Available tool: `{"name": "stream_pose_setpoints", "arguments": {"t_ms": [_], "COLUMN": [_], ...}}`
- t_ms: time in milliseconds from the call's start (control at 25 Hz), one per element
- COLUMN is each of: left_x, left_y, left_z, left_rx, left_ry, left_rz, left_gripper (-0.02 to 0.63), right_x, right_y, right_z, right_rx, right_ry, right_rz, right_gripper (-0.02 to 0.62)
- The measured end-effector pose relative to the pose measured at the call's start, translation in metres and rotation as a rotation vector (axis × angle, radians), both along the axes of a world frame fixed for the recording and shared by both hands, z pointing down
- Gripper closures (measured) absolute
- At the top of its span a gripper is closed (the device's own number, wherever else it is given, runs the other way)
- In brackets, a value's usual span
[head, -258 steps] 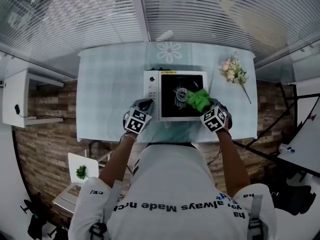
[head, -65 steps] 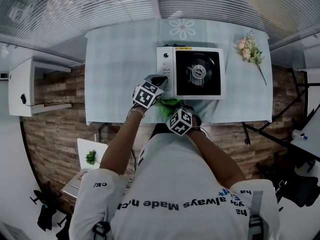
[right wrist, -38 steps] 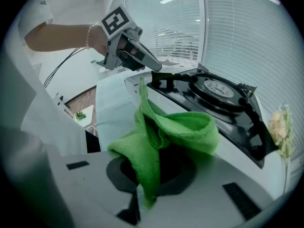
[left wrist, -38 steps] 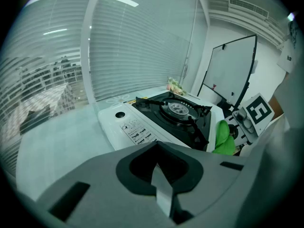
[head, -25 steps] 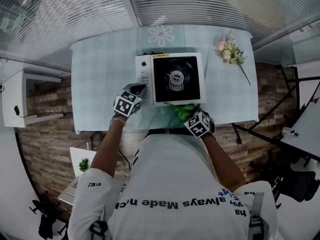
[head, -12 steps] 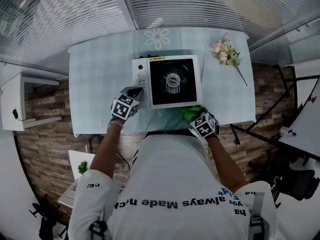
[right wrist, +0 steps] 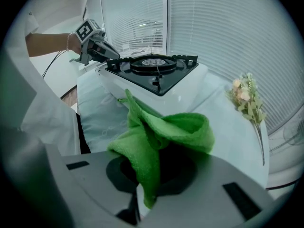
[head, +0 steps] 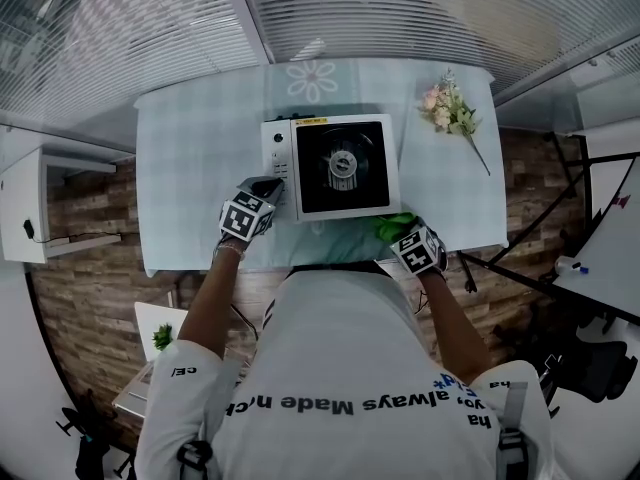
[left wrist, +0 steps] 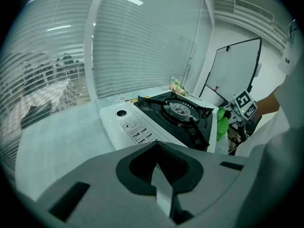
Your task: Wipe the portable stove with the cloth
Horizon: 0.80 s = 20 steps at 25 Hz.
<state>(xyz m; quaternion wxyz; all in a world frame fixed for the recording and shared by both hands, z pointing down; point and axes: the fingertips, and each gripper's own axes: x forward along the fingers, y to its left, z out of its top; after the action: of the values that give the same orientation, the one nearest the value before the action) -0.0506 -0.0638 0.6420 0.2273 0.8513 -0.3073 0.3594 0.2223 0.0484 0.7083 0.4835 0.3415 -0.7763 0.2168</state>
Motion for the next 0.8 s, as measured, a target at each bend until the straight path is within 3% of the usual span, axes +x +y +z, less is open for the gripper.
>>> {"name": "stream_pose_setpoints", "arguments": {"t_ms": [800], "left_x": [0.001], "left_y": [0.0], "left_z": [0.001], "left_rx": [-0.003], "left_ry": [-0.004], "left_rz": [0.001], "left_gripper": [0.595], "right_x": [0.048], "right_y": [-0.044], "right_z": [0.004], "right_rx": [0.016], "right_ry": [0.135], "right_rz": [-0.044], "right_gripper": [0.569]}}
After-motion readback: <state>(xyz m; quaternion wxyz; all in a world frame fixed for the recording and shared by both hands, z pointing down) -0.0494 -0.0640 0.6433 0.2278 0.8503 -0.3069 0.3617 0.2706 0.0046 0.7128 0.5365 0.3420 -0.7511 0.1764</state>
